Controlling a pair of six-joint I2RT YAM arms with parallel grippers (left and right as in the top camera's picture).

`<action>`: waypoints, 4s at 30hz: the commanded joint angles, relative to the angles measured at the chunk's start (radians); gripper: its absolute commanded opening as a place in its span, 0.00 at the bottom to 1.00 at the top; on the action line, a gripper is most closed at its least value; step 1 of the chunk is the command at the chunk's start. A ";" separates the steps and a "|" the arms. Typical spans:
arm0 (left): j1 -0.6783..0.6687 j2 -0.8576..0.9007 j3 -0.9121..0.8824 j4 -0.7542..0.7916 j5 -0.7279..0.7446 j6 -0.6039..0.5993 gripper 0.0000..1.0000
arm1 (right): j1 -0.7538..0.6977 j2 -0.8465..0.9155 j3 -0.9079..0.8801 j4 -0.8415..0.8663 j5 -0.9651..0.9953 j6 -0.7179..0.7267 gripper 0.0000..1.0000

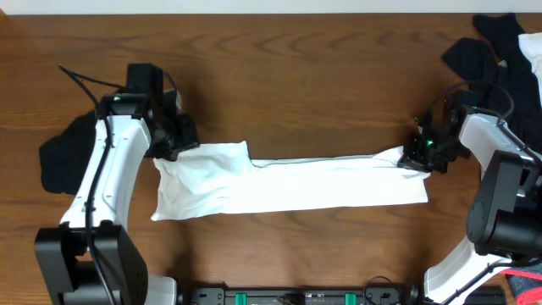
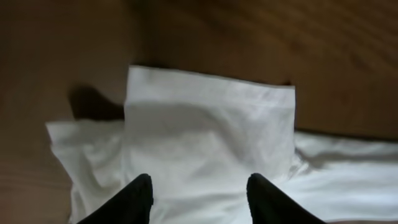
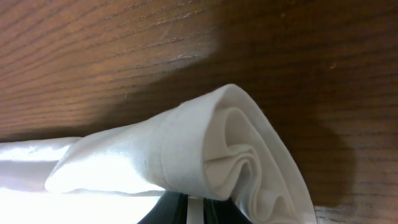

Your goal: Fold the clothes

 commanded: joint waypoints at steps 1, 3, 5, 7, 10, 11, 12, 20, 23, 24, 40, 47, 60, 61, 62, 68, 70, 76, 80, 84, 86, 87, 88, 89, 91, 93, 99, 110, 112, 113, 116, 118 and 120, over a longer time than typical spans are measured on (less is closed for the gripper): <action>0.005 0.053 0.001 0.014 -0.034 0.003 0.53 | 0.003 0.050 -0.028 -0.004 0.127 0.013 0.10; 0.005 0.097 0.002 0.030 -0.033 0.003 0.54 | 0.003 0.050 -0.028 -0.005 0.127 0.013 0.10; 0.004 0.146 0.002 0.041 -0.033 0.004 0.54 | 0.003 0.050 -0.028 -0.005 0.127 0.013 0.10; 0.004 0.194 0.001 0.055 -0.032 0.010 0.54 | 0.003 0.050 -0.028 -0.005 0.127 0.013 0.10; 0.004 0.251 0.002 0.100 -0.030 0.042 0.54 | 0.003 0.050 -0.028 -0.005 0.127 0.013 0.10; 0.004 0.267 0.002 0.115 -0.030 0.048 0.54 | 0.003 0.050 -0.028 -0.005 0.127 0.013 0.10; 0.005 0.278 0.002 0.127 -0.031 0.048 0.54 | 0.003 0.050 -0.028 -0.005 0.127 0.013 0.10; 0.004 0.352 0.002 0.148 -0.029 0.048 0.55 | 0.003 0.050 -0.028 -0.005 0.127 0.013 0.10; 0.004 0.367 0.001 0.142 -0.029 0.048 0.33 | 0.003 0.050 -0.028 -0.005 0.127 0.013 0.10; 0.004 0.369 0.001 0.141 -0.029 0.048 0.27 | 0.003 0.050 -0.028 -0.005 0.127 0.013 0.10; 0.004 0.232 0.011 0.136 0.237 0.060 0.06 | 0.003 0.050 -0.028 -0.010 0.127 0.013 0.09; 0.004 0.046 0.011 -0.004 0.272 0.059 0.06 | 0.003 0.050 -0.028 -0.008 0.127 0.013 0.09; 0.003 0.007 -0.001 -0.308 0.129 0.059 0.06 | 0.003 0.050 -0.029 -0.008 0.127 0.013 0.10; 0.003 0.007 -0.001 -0.323 0.102 0.059 0.06 | 0.003 0.050 -0.028 -0.008 0.127 0.013 0.10; 0.003 0.007 -0.001 -0.336 0.083 0.059 0.06 | 0.003 0.050 -0.028 -0.009 0.127 0.013 0.10; 0.003 0.007 -0.001 -0.374 0.026 0.059 0.06 | 0.003 0.050 -0.028 -0.009 0.127 0.013 0.10; 0.003 0.007 -0.001 -0.389 0.026 0.059 0.06 | 0.003 0.050 -0.028 -0.009 0.127 0.013 0.10; 0.003 0.007 -0.001 -0.457 0.026 0.067 0.06 | 0.003 0.050 -0.028 -0.005 0.127 0.013 0.10; 0.003 0.007 -0.001 -0.497 0.026 0.067 0.06 | 0.003 0.050 -0.028 -0.005 0.127 0.013 0.10; 0.003 0.007 -0.001 -0.520 0.026 0.066 0.06 | 0.003 0.050 -0.028 -0.005 0.127 0.013 0.10; 0.003 0.007 -0.002 -0.526 0.024 0.067 0.06 | 0.003 0.050 -0.028 -0.005 0.127 0.013 0.10; 0.003 0.007 -0.002 -0.525 0.021 0.067 0.06 | 0.003 0.050 -0.028 -0.003 0.127 0.013 0.10; 0.003 0.007 -0.004 -0.525 0.014 0.066 0.06 | 0.003 0.050 -0.028 -0.002 0.127 0.013 0.10; 0.003 0.007 -0.007 -0.525 0.006 0.066 0.06 | 0.003 0.050 -0.028 -0.002 0.127 0.013 0.10; 0.003 0.007 -0.016 -0.526 -0.010 0.066 0.06 | 0.003 0.050 -0.028 -0.003 0.127 0.013 0.10; 0.003 0.007 -0.027 -0.525 -0.024 0.066 0.06 | 0.003 0.050 -0.028 -0.003 0.127 0.013 0.10; 0.003 0.007 -0.038 -0.436 -0.030 0.066 0.17 | 0.003 0.050 -0.028 -0.003 0.127 0.013 0.10; 0.003 0.007 -0.040 -0.333 0.002 -0.025 0.17 | 0.003 0.050 -0.028 -0.008 0.127 0.013 0.10; 0.003 0.007 -0.050 -0.366 0.012 -0.025 0.17 | 0.003 0.050 -0.028 -0.008 0.127 0.013 0.10; 0.003 0.007 -0.061 -0.376 0.011 -0.025 0.17 | 0.003 0.050 -0.028 -0.007 0.127 0.013 0.11; 0.003 0.007 -0.112 -0.378 0.010 -0.030 0.24 | 0.003 0.050 -0.029 -0.004 0.127 0.013 0.10; 0.003 0.007 -0.156 -0.357 0.003 -0.049 0.28 | 0.003 0.050 -0.028 -0.003 0.127 0.013 0.10; 0.003 0.007 -0.211 -0.314 0.003 -0.067 0.30 | 0.003 0.050 -0.028 -0.003 0.127 0.013 0.10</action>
